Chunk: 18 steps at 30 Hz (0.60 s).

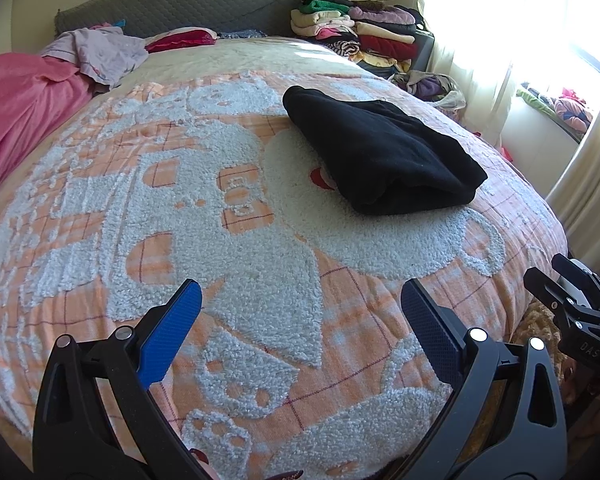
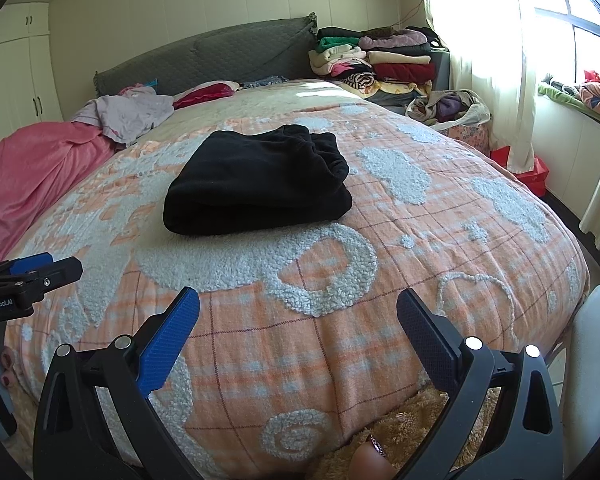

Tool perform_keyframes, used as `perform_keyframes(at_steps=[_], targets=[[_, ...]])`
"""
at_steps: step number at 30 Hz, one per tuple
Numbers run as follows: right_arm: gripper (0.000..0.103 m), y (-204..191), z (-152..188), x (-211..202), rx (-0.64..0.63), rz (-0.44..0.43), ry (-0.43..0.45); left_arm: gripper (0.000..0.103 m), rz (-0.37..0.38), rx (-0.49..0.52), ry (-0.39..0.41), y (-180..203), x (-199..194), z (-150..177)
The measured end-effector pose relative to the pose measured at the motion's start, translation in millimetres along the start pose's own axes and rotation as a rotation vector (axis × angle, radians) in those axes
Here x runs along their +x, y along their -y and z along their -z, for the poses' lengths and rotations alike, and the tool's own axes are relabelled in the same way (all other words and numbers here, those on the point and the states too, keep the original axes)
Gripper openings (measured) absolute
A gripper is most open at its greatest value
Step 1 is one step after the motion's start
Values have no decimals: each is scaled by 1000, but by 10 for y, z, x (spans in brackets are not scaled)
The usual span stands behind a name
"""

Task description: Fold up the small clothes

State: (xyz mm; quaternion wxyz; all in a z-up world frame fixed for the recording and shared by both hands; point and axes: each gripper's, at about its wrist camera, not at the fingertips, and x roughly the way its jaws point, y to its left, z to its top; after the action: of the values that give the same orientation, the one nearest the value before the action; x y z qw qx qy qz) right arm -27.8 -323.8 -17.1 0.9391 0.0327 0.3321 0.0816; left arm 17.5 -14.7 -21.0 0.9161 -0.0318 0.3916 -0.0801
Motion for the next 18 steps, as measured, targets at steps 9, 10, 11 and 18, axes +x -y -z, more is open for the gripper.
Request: perform_keyframes(at_steps=[9,10,11,18], targets=[[98,17,4,8,9,2,1,93,-7,4,3,11,-13,1],[98,19,5,6,10,2,1,94,-9,5,4,11,-19,2],[98,19,5,5,10,2,2,94,-13,7,4,10,-21,2],[98,62,-12,-23,22,10,11,94,-24,17,1,17,-34,7]])
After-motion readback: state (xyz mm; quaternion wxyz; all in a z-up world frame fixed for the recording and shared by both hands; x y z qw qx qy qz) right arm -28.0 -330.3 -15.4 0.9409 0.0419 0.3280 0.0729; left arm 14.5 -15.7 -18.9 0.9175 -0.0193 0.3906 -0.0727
